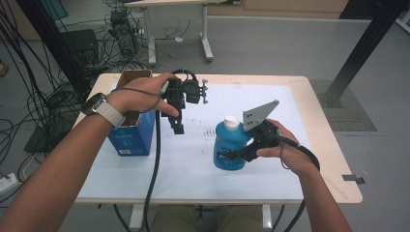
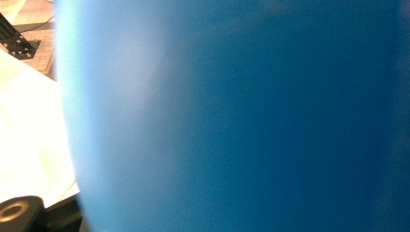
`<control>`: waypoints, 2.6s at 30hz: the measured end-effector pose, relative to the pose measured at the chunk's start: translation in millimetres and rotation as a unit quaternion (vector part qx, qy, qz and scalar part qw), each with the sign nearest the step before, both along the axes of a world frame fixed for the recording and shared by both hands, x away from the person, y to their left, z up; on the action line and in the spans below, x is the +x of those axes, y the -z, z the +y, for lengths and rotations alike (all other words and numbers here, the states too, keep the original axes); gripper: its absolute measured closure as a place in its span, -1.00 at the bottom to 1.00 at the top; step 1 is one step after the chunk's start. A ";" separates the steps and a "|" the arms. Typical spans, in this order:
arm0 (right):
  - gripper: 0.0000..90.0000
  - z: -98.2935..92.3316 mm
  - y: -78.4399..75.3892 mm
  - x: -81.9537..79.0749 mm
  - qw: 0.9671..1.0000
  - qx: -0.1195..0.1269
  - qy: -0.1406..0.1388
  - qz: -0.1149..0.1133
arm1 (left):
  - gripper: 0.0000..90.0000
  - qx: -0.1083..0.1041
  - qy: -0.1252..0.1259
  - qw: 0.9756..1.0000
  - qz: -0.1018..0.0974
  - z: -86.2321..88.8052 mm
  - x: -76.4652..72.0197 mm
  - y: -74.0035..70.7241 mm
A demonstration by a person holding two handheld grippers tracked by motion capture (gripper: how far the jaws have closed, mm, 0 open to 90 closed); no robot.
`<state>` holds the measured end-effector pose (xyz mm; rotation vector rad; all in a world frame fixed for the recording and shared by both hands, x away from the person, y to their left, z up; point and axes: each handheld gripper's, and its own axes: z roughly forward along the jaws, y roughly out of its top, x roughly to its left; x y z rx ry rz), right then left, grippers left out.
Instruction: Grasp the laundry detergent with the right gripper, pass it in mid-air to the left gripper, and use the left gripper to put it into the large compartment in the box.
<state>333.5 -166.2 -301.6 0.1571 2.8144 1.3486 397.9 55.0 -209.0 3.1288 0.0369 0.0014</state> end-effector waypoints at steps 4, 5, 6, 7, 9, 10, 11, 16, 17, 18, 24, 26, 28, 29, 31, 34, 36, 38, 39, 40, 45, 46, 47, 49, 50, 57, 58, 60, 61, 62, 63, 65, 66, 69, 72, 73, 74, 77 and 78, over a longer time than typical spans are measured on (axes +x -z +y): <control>-0.03 5.5 -1.2 1.9 1.000 -0.001 -0.011 0.003 | -0.82 0.003 0.001 1.000 0.004 -0.8 -3.4 -10.6; -0.03 7.0 -1.8 2.3 1.000 -0.002 -0.013 0.003 | -0.82 0.005 0.002 1.000 0.004 -1.1 -4.2 -13.6; -0.03 8.2 -2.5 3.4 1.000 -0.003 -0.014 0.003 | -0.82 0.004 0.002 1.000 0.005 -1.4 -5.7 -17.0; -0.03 9.6 -3.4 4.8 1.000 -0.003 -0.015 0.003 | -0.82 0.003 0.005 1.000 0.005 -1.8 -7.0 -19.4; -0.03 11.8 -4.8 6.2 1.000 -0.003 -0.016 0.003 | -0.82 0.004 0.009 1.000 0.004 -2.7 -9.1 -23.6; -0.03 13.1 -5.8 6.8 1.000 -0.005 -0.018 0.003 | -0.82 0.004 0.010 1.000 0.005 -3.4 -10.6 -26.0; -0.03 14.9 -6.7 8.1 1.000 -0.003 -0.020 0.003 | -0.82 0.005 0.013 1.000 0.006 -3.9 -11.2 -27.4; -0.03 21.0 -9.7 12.4 1.000 -0.005 -0.025 0.001 | -0.83 0.003 0.016 1.000 0.009 -5.9 -14.9 -33.2; -0.03 22.1 -9.9 13.4 1.000 -0.005 -0.025 0.001 | -0.83 0.001 0.018 1.000 0.011 -6.3 -15.4 -34.9; -0.03 23.2 -9.8 14.7 1.000 -0.005 -0.026 0.002 | -0.84 0.001 0.018 1.000 0.010 -6.6 -15.8 -36.3; -0.03 29.8 -7.9 20.5 0.999 -0.006 -0.033 0.009 | -0.85 0.002 0.020 1.000 0.011 -11.4 -19.2 -45.6; -0.03 32.6 -7.1 23.6 0.999 -0.009 -0.036 0.007 | -0.86 0.003 0.021 1.000 0.013 -13.5 -20.9 -47.9; -0.03 35.3 -6.9 26.1 0.999 -0.009 -0.038 0.008 | -0.86 0.002 0.021 1.000 0.010 -15.3 -22.4 -50.0; -0.03 36.7 -6.9 27.7 0.999 -0.009 -0.041 0.007 | -0.86 -0.004 0.021 1.000 0.012 -16.3 -23.3 -51.1; -0.03 39.4 -7.1 30.0 0.999 -0.008 -0.043 0.009 | -0.86 -0.004 0.017 1.000 0.015 -18.1 -24.1 -52.9; -0.03 44.2 -7.9 33.6 0.999 -0.011 -0.049 0.009 | -0.86 -0.002 0.018 1.000 0.012 -20.2 -25.2 -54.7; -0.03 46.3 -8.2 35.1 0.999 -0.012 -0.051 0.008 | -0.86 0.000 0.020 1.000 0.013 -21.8 -26.3 -55.7; -0.03 49.3 -8.3 37.2 0.998 -0.014 -0.054 0.010 | -0.86 0.001 0.019 1.000 0.013 -23.1 -26.5 -56.0; -0.03 49.3 -8.3 37.2 0.998 -0.014 -0.054 0.010 | -0.86 0.001 0.019 1.000 0.014 -23.7 -26.1 -56.1; -0.03 50.3 -8.3 37.8 0.998 -0.014 -0.055 0.011 | -0.86 0.000 0.017 1.000 0.014 -24.6 -25.6 -56.2; -0.03 54.1 -7.9 40.3 0.998 -0.013 -0.060 0.014 | -0.86 -0.005 0.011 1.000 0.013 -28.6 -20.8 -56.5; -0.03 54.7 -7.9 40.5 0.998 -0.013 -0.062 0.012 | -0.87 -0.005 0.011 1.000 0.014 -29.6 -19.8 -56.4; -0.03 56.3 -7.8 40.6 0.998 -0.013 -0.065 0.013 | -0.87 -0.004 0.012 1.000 0.015 -30.8 -19.0 -56.4; -0.03 57.4 -7.7 40.9 0.998 -0.014 -0.066 0.014 | -0.87 -0.006 0.012 1.000 0.014 -34.0 -18.0 -56.0; -0.03 58.4 -7.6 41.3 0.998 -0.014 -0.067 0.014 | -0.87 -0.006 0.013 1.000 0.015 -35.6 -17.8 -56.0; -0.03 61.0 -7.5 43.6 0.998 -0.013 -0.067 0.015 | -0.86 -0.004 0.009 1.000 0.016 -42.0 -15.4 -56.1; -0.03 61.5 -7.2 43.9 0.998 -0.013 -0.066 0.013 | -0.86 -0.004 0.009 1.000 0.015 -42.4 -14.5 -56.0; -0.03 61.6 -7.0 44.0 0.998 -0.014 -0.066 0.014 | -0.86 -0.006 0.007 1.000 0.015 -42.7 -13.5 -55.3; -0.03 61.7 -6.8 44.1 0.998 -0.014 -0.067 0.012 | -0.86 -0.005 0.008 1.000 0.014 -42.8 -13.2 -55.0; -0.03 61.7 -6.9 44.0 0.998 -0.014 -0.068 0.012 | -0.86 -0.004 0.008 1.000 0.015 -42.8 -12.9 -54.7; -0.03 61.6 -6.7 43.9 0.998 -0.013 -0.068 0.014 | -0.86 -0.005 0.009 1.000 0.015 -42.9 -12.8 -54.7; -0.03 61.2 -6.6 44.0 0.998 -0.012 -0.068 0.013 | -0.86 -0.007 0.010 1.000 0.014 -43.5 -12.7 -54.6; -0.03 61.1 -6.5 44.4 0.998 -0.013 -0.066 0.013 | -0.86 -0.007 0.011 1.000 0.015 -43.9 -12.7 -54.3; -0.03 61.5 -6.3 44.7 0.998 -0.014 -0.067 0.012 | -0.86 -0.009 0.012 1.000 0.015 -44.7 -12.2 -53.6; -0.03 61.5 -6.1 44.9 0.998 -0.014 -0.067 0.014 | -0.86 -0.012 0.010 1.000 0.014 -43.9 -11.2 -52.9; -0.03 61.6 -5.8 44.9 0.998 -0.015 -0.067 0.014 | -0.86 -0.011 0.010 1.000 0.014 -43.9 -10.8 -53.0; -0.03 61.8 -5.4 45.0 0.998 -0.016 -0.066 0.014 | -0.86 -0.012 0.010 1.000 0.014 -43.8 -10.4 -52.9; -0.03 62.2 -5.1 44.6 0.998 -0.016 -0.066 0.014 | -0.86 -0.013 0.010 1.000 0.017 -44.5 -10.4 -52.0; -0.03 62.3 -5.1 45.1 0.998 -0.016 -0.066 0.015 | -0.86 -0.013 0.009 1.000 0.017 -44.6 -10.6 -51.8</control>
